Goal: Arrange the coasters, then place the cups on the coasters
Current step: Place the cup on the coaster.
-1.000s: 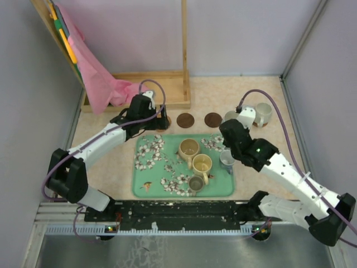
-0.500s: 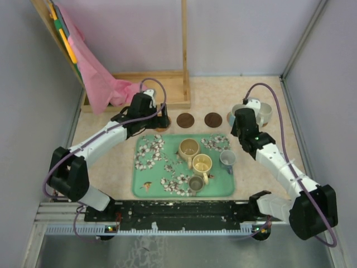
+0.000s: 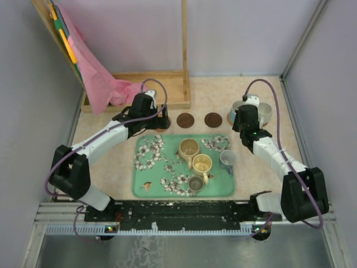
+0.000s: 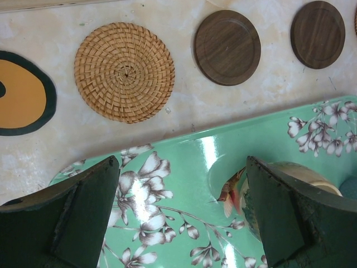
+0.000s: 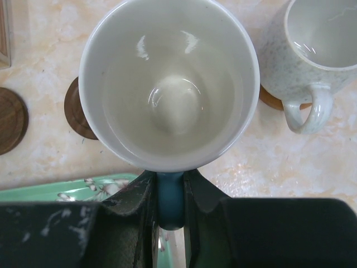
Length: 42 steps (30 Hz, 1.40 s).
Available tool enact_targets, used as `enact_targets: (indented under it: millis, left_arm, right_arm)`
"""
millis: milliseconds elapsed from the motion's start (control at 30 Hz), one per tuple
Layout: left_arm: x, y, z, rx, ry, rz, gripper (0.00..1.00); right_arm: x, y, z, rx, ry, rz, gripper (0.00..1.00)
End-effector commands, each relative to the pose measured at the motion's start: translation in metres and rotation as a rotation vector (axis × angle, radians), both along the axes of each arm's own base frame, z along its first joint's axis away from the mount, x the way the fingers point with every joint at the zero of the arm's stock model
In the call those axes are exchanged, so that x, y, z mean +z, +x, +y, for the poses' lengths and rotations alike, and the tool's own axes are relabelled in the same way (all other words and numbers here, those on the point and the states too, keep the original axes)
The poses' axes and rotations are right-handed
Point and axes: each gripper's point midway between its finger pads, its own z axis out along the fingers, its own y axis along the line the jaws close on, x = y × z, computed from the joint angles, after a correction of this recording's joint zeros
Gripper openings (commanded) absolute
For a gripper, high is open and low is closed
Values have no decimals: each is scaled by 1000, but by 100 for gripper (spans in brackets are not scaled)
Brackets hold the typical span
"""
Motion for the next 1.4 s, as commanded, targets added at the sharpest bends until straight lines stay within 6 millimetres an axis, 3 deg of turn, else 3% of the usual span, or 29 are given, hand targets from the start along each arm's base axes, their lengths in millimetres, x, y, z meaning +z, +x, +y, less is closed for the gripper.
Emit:
enact_targets:
  millis: [0,433,1367]
  left_arm:
    - [9,5,-6,-15,-3,-17,100]
    - [6,6,-7,-16,0,-9,100]
    - [-2,7,-7,-13,12,6,100]
  right_arm:
    - [47,38,-4,-11,34,-207,0]
    - [27,64,-12,-16,21,-178,0]
    - [23,86,-22,-39,16,-181,0]
